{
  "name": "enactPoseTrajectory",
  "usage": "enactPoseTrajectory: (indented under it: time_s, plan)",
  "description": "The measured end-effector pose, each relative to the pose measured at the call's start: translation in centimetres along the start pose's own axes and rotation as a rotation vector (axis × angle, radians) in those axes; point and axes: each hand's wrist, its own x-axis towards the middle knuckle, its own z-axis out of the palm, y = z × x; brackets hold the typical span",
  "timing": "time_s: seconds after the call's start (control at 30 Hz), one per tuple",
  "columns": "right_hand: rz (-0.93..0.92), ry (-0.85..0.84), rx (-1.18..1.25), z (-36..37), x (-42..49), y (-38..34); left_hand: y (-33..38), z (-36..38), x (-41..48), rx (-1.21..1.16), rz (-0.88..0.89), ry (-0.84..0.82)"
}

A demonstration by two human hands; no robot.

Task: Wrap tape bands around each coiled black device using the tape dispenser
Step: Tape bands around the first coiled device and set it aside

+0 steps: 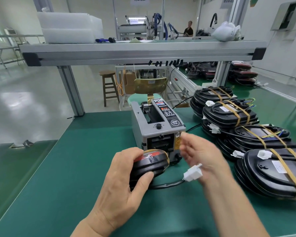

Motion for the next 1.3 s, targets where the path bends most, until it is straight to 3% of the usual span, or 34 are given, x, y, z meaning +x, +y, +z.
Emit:
enactPoseTrajectory:
  time_s: [0.1, 0.23, 0.53, 1.3]
  plan:
    - [-0.092, -0.113, -0.067, 0.0, -2.6, -3.1, 0.1, 0.9, 0.0, -0.002, 0.045, 0.060]
    - [-0.172, -0.099, -0.247, 0.6, -5.6, -2.5, 0.1, 1.8, 0.3, 0.024, 0.113, 0.129]
    - [-0.017, -0.143, -0.072, 1.6, -6.7, 1.0, 0.4, 2.3, 0.0, 0.080, 0.132, 0.174]
    - [-0.093, -0.033, 0.044, 2.3, -7.8, 2.2, 0.8, 2.6, -0.1, 0.071, 0.136, 0.211]
